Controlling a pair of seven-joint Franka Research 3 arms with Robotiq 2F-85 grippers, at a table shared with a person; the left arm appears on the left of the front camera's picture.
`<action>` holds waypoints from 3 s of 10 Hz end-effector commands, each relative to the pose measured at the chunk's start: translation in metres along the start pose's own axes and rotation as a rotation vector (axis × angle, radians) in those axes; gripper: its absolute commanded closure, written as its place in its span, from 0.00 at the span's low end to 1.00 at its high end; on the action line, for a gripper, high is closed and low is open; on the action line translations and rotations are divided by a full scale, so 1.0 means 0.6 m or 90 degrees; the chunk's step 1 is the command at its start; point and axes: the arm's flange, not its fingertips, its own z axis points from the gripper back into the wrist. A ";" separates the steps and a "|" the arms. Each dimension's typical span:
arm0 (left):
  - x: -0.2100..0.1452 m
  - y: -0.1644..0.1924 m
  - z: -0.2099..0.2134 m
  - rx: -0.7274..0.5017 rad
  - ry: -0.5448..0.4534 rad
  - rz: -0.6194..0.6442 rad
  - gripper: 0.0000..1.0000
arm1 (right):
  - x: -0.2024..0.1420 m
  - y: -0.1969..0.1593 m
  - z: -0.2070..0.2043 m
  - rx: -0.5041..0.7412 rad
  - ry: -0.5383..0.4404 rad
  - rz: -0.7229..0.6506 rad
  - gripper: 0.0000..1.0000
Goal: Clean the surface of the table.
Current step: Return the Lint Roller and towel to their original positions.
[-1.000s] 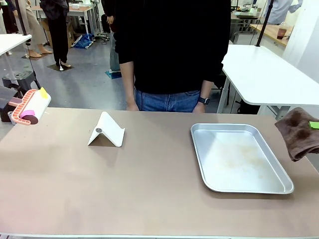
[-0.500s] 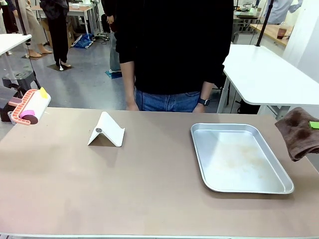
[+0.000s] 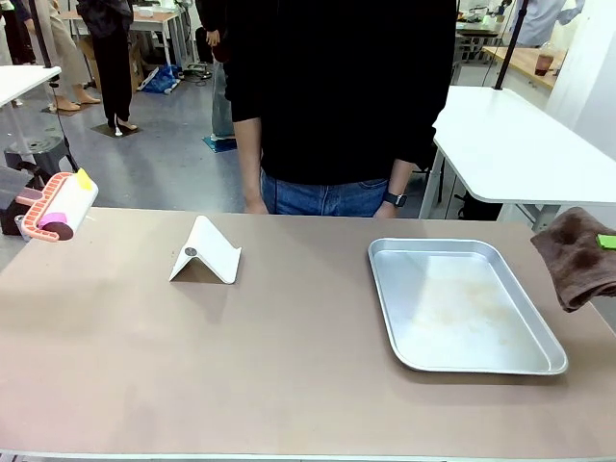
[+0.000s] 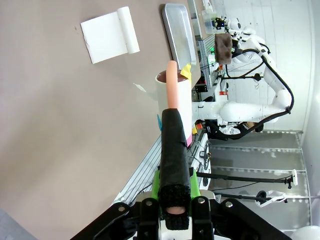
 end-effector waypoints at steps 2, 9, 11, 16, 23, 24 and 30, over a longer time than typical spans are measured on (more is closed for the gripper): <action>0.001 -0.022 0.000 0.019 0.007 0.028 0.77 | 0.016 0.006 -0.027 -0.013 -0.001 0.002 0.88; 0.110 -0.200 -0.101 0.143 -0.008 0.078 0.77 | 0.123 0.089 -0.402 -0.189 0.159 0.032 0.88; 0.146 -0.233 -0.144 0.170 -0.021 0.053 0.77 | 0.121 0.079 -0.518 -0.233 0.215 0.055 0.88; 0.195 -0.256 -0.195 0.190 0.014 0.018 0.77 | 0.080 0.058 -0.595 -0.209 0.273 0.065 0.88; 0.232 -0.250 -0.286 0.200 0.076 0.034 0.77 | 0.107 -0.002 -0.685 -0.213 0.202 0.095 0.88; 0.240 -0.241 -0.304 0.205 0.078 0.048 0.77 | 0.108 -0.012 -0.707 -0.218 0.202 0.088 0.88; 0.294 -0.183 -0.391 0.234 0.092 0.111 0.77 | 0.118 -0.065 -0.738 -0.256 0.205 0.038 0.88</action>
